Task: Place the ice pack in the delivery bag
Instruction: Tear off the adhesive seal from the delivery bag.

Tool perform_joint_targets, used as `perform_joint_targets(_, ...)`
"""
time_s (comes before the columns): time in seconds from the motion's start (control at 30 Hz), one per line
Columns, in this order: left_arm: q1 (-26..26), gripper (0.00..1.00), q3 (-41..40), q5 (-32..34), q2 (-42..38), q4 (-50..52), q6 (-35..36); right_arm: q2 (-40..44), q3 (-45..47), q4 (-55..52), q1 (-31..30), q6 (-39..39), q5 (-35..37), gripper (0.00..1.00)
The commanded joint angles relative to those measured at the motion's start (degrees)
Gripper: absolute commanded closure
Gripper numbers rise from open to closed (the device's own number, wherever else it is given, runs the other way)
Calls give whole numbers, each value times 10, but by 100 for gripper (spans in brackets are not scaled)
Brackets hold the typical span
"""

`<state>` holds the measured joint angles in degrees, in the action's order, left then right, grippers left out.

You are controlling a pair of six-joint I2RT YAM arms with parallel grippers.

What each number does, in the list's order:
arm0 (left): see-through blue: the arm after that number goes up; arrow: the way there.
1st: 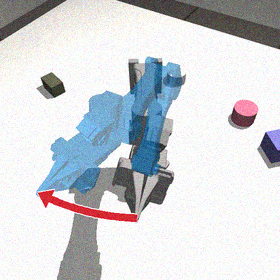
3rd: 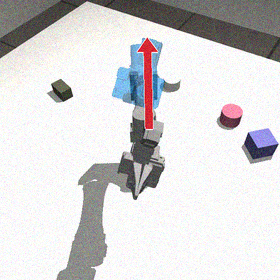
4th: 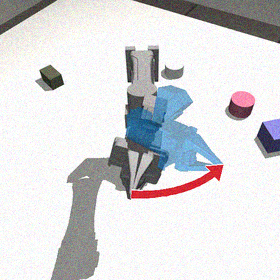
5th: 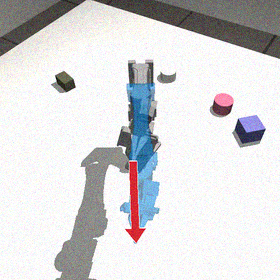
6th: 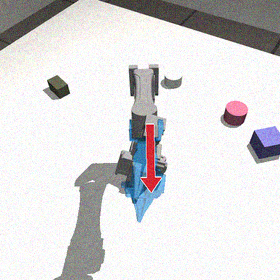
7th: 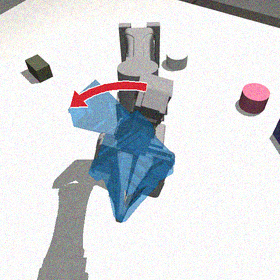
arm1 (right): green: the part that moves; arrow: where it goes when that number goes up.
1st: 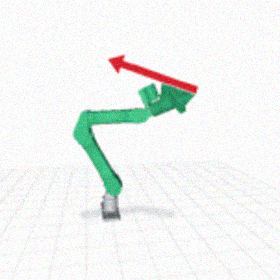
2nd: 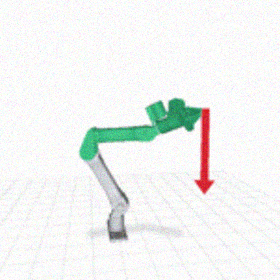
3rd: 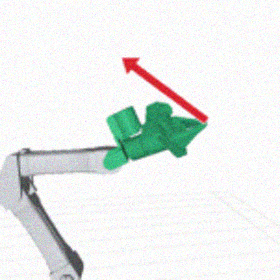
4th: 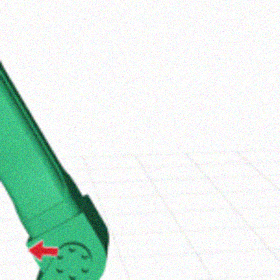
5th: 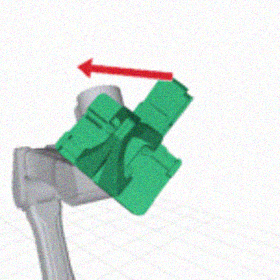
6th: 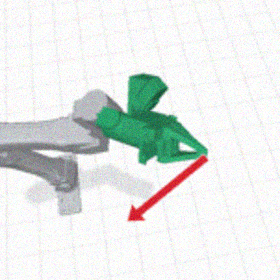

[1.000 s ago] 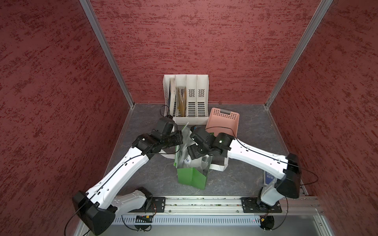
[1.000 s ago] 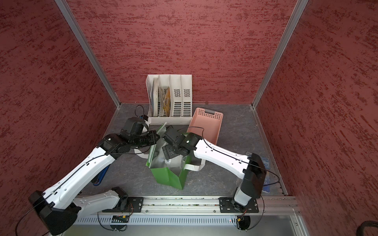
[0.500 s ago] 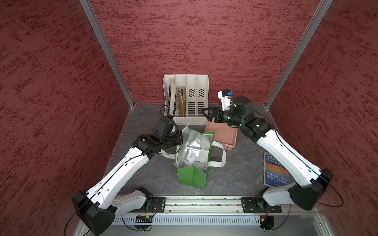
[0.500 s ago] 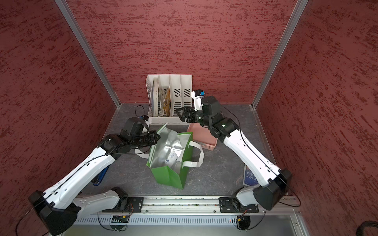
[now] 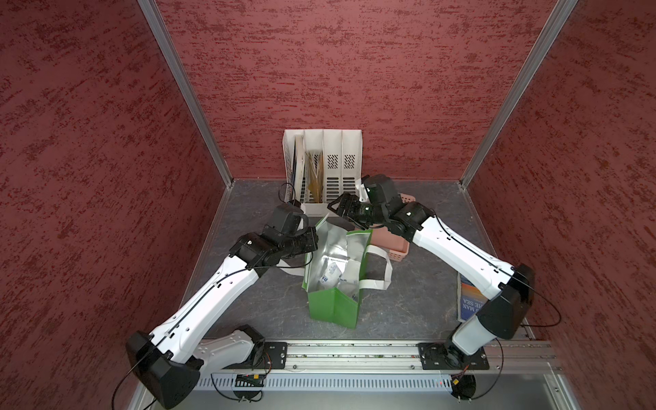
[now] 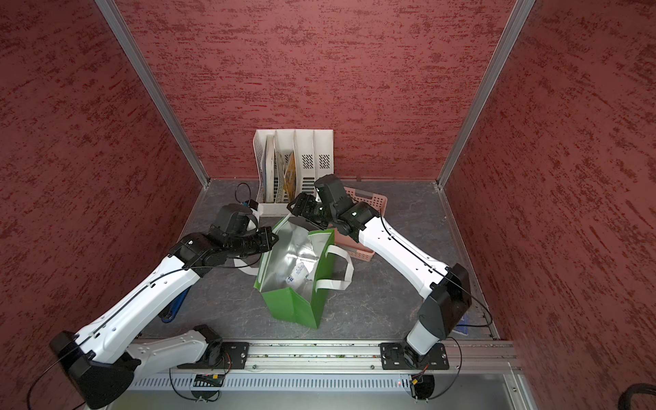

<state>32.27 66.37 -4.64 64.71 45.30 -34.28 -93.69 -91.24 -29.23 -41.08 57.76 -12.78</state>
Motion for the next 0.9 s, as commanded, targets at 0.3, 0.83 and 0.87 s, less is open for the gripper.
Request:
perform_joint_targets(0.3, 3, 100, -7, -8, -3, -19, -5, -49, -48, 23, -27, 68, 55, 38)
perform_joint_targets(0.83, 3, 100, -9, -5, -4, -18, -3, -56, -51, 3, -36, 68, 77, 70)
perform_joint_targets(0.87, 3, 100, -9, -5, -5, -18, -3, -56, -51, 3, -36, 68, 78, 70)
